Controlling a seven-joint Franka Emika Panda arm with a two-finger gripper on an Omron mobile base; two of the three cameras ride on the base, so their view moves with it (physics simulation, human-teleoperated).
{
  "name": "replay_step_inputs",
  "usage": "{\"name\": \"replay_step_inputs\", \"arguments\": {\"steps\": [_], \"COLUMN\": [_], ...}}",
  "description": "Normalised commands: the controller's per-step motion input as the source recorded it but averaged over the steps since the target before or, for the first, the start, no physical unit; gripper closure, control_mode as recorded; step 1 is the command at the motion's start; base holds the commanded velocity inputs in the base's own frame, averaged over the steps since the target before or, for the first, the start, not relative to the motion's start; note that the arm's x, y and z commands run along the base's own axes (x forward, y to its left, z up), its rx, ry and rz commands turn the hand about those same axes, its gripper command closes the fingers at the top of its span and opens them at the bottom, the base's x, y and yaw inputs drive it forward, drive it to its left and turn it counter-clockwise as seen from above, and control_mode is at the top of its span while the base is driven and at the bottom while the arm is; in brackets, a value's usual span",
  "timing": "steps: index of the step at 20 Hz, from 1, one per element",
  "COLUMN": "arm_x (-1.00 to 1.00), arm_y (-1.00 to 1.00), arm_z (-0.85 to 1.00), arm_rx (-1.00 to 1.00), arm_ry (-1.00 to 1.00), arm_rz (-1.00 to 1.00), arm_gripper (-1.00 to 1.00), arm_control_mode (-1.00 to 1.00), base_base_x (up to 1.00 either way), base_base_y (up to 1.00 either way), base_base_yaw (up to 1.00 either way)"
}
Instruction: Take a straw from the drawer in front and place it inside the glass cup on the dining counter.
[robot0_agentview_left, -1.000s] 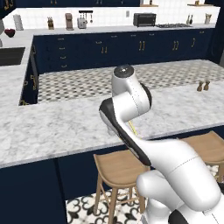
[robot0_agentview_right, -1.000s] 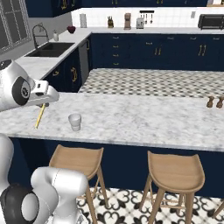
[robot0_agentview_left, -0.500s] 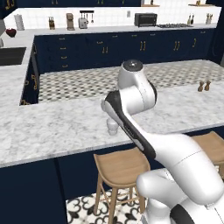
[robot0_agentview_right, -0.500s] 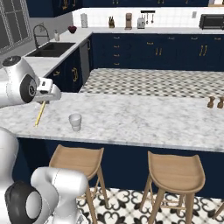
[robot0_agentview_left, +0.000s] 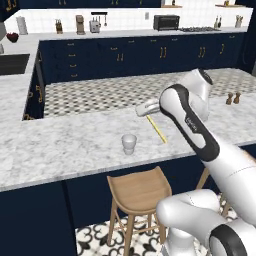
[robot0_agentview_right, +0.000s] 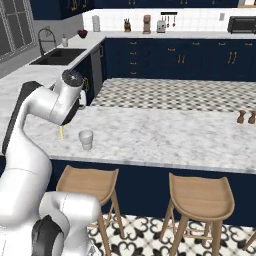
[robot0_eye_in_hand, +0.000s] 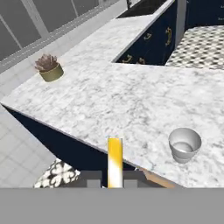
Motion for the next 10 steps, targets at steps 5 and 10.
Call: {"name": "replay_step_inputs", "arguments": {"steps": [5, 10], "arm_x": [0.47, 0.69], "arm_y": [-0.01, 0.07], "arm_z": [0.00, -0.06], "arm_rx": [0.40, 0.35], "arm_ry": [-0.04, 0.00], "arm_rz": [0.45, 0.40], "arm_gripper": [1.00, 1.00], "arm_control_mode": [-1.00, -1.00], "base_base_x": [0.00, 0.00], "base_base_y": [0.00, 0.00], "base_base_yaw": [0.00, 0.00]}}
